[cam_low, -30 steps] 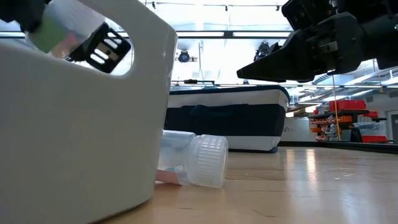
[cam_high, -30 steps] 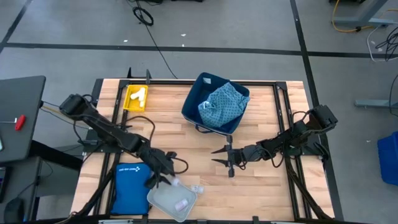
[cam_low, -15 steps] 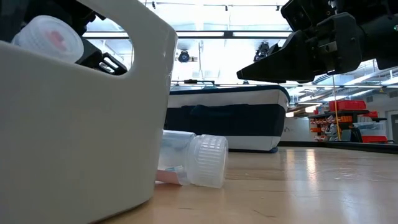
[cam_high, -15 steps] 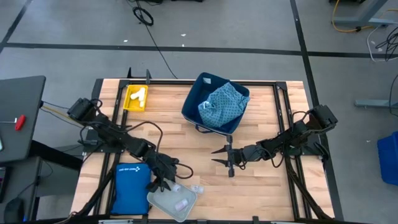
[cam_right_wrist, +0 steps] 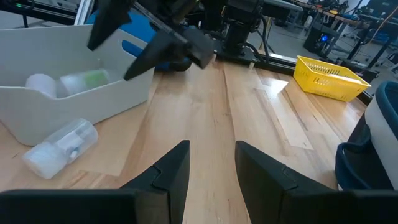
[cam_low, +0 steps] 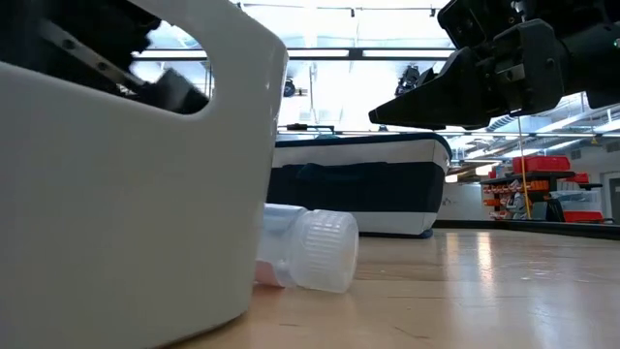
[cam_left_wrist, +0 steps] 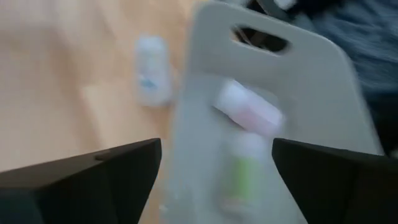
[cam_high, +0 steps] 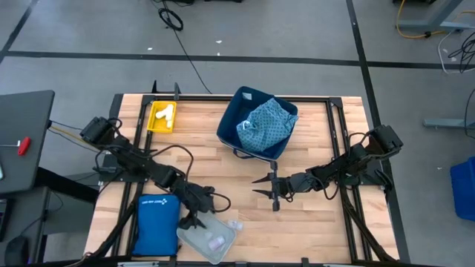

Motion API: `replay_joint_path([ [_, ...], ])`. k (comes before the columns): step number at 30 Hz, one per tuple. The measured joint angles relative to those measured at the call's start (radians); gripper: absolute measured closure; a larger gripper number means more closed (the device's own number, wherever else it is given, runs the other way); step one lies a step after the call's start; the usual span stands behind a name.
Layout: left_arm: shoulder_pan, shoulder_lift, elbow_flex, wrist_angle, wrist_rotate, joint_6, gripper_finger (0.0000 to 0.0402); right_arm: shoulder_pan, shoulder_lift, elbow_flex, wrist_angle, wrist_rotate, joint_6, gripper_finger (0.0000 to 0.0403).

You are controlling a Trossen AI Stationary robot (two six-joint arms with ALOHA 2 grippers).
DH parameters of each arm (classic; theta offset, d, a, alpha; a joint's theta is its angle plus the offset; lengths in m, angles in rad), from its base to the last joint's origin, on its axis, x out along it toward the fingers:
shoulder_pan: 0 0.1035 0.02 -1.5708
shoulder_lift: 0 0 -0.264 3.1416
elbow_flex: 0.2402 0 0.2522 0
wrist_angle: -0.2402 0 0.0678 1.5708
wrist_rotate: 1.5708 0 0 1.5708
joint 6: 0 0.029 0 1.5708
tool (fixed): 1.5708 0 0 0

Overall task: Pick & place medical supplies in basket/bin
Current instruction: Move the gray bin

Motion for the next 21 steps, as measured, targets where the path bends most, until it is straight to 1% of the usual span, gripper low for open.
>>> replay_joint_path([
  [3, 0.001, 0.000, 0.000, 0.016, -0.088, 0.026, 0.0117, 0.000, 0.000, 0.000, 0.000, 0.000, 0.000, 0.0268],
  [6, 0.001, -0.001, 0.000, 0.025, -0.121, 0.054, 0.0155, 0.000, 0.000, 0.000, 0.000, 0.000, 0.000, 0.0268],
  [8, 0.001, -0.001, 0.000, 0.029, -0.119, 0.061, 0.0188, 0.000, 0.000, 0.000, 0.000, 0.000, 0.000, 0.0268],
  [13, -0.001, -0.001, 0.000, 0.033, -0.064, 0.073, 0.0275, 0.000, 0.000, 0.000, 0.000, 0.001, 0.000, 0.0268],
  [15, -0.002, -0.001, 0.000, 0.033, -0.049, 0.073, 0.0303, 0.000, 0.000, 0.000, 0.000, 0.001, 0.000, 0.0268],
  [18, -0.002, -0.001, 0.000, 0.021, -0.050, 0.087, 0.0327, 0.000, 0.000, 0.000, 0.000, 0.001, 0.000, 0.0268],
  [20, 0.000, -0.001, 0.000, 0.004, -0.094, 0.098, 0.0331, 0.000, 0.000, 0.000, 0.000, 0.001, 0.000, 0.0268],
  [21, 0.000, -0.001, 0.000, -0.002, -0.132, 0.099, 0.0331, 0.000, 0.000, 0.000, 0.000, 0.001, 0.000, 0.0268],
])
